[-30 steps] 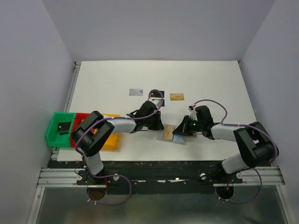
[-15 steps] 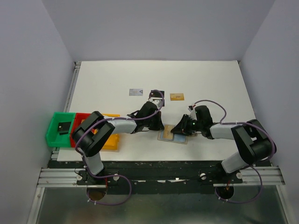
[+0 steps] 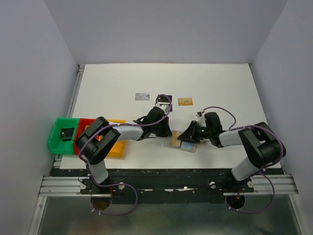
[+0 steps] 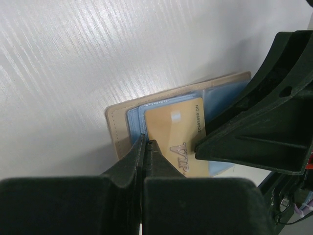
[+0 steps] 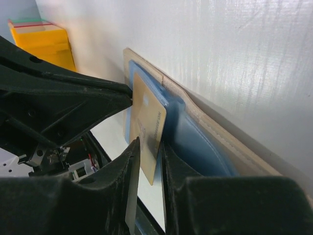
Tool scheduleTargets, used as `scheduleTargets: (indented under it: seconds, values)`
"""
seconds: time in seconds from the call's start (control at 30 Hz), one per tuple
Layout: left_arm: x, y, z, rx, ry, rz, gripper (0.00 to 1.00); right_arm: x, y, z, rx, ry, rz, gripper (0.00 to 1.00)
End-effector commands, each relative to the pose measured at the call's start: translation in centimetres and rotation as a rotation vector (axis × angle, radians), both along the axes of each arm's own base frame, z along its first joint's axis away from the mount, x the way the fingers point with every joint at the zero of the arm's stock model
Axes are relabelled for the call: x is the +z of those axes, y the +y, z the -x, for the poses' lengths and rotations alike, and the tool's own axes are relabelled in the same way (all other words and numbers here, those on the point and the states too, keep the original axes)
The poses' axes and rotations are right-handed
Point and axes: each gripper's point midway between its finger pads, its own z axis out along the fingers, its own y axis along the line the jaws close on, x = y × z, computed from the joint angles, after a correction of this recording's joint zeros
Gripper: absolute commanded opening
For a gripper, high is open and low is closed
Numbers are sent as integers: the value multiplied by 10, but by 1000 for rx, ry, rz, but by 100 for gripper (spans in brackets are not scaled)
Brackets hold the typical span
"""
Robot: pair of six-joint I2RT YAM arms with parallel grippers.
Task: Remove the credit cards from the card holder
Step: Remove the credit card from the card holder.
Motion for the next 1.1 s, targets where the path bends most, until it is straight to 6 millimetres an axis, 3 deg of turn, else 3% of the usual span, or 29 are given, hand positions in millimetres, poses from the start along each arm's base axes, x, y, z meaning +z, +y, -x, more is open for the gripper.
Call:
scheduleTargets:
  seconds: [0.0,0.33,0.7,0.9,1.07]
  values:
    - [-26,13,17,4,56,-74,0,12,13,0,39,-37,-114,31]
    - [-27,16,20,14,58,-80,0,26,18,-4,27,-95,-194,30]
    - [-29,25,21,46,53,-100,0,25,9,-5,-13,-91,-153,27]
    - [-28,24,21,42,51,-95,0,25,10,-6,-7,-79,-146,33]
    - [-27,24,21,42,46,-94,0,22,8,-5,-10,-61,-125,31]
